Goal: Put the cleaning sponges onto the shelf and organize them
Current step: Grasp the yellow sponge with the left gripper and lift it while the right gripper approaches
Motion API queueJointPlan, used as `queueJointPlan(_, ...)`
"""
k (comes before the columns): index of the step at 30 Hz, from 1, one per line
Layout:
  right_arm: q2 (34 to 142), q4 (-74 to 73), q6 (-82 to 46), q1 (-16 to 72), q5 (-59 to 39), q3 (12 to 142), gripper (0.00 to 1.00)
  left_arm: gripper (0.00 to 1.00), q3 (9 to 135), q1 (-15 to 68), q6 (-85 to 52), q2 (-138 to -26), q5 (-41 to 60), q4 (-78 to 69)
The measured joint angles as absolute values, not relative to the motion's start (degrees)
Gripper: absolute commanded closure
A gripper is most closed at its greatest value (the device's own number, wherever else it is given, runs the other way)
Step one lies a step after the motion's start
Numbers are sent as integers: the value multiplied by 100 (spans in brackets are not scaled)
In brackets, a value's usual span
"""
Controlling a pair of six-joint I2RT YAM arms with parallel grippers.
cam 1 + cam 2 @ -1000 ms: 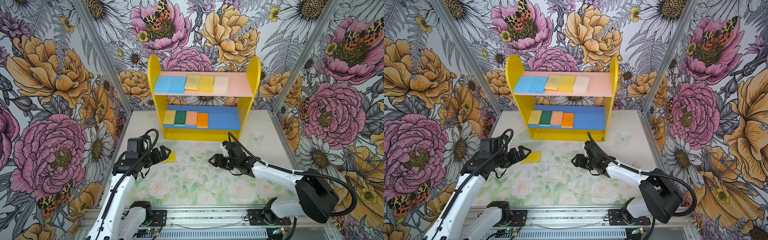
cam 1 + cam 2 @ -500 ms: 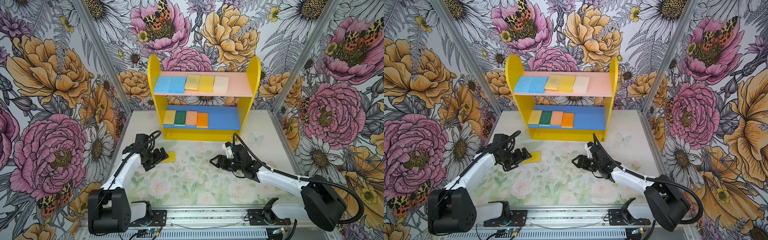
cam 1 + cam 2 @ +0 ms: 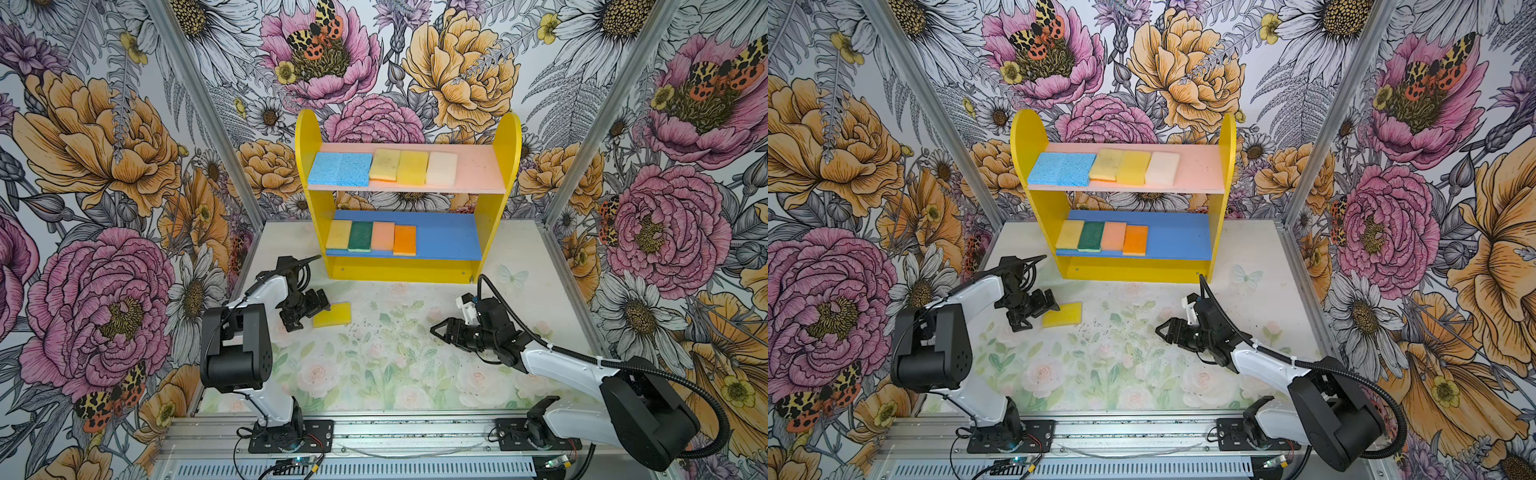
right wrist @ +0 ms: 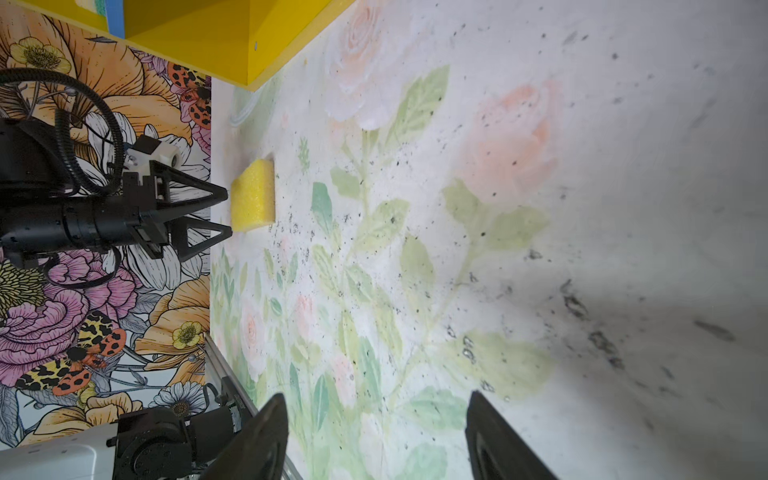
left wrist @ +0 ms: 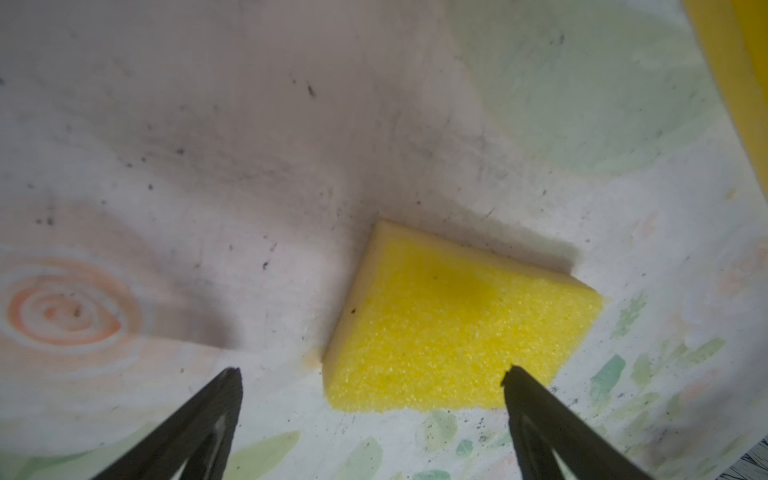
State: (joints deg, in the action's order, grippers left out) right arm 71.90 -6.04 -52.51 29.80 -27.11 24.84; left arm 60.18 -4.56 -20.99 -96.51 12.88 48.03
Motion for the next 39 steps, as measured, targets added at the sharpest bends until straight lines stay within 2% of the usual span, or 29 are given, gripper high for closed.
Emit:
queueJointPlan(12,7122,-637,-5253,2963,-2753,2484,31,1,6899,-268,-1903,-10562,1463,4777)
queueJointPlan(23,6622,-357,-5251,2954,-2707,2484,30,1,6840,788,-2224,-10543,1485,4491)
queueJointPlan(26,6573,-281,-5253,2954,-2679,2484,30,1,6399,1417,-2639,-10204,1406,4198)
queueJointPlan(34,6396,-71,-5253,2954,-2620,2484,30,1,5249,4593,-4480,-9297,1135,3273)
queueJointPlan(36,6322,14,-5249,2954,-2582,2484,30,1,5107,5013,-4775,-9166,1070,3138)
queueJointPlan(39,6272,69,-5256,2954,-2550,2484,30,1,4923,5065,-4963,-8971,930,3096)
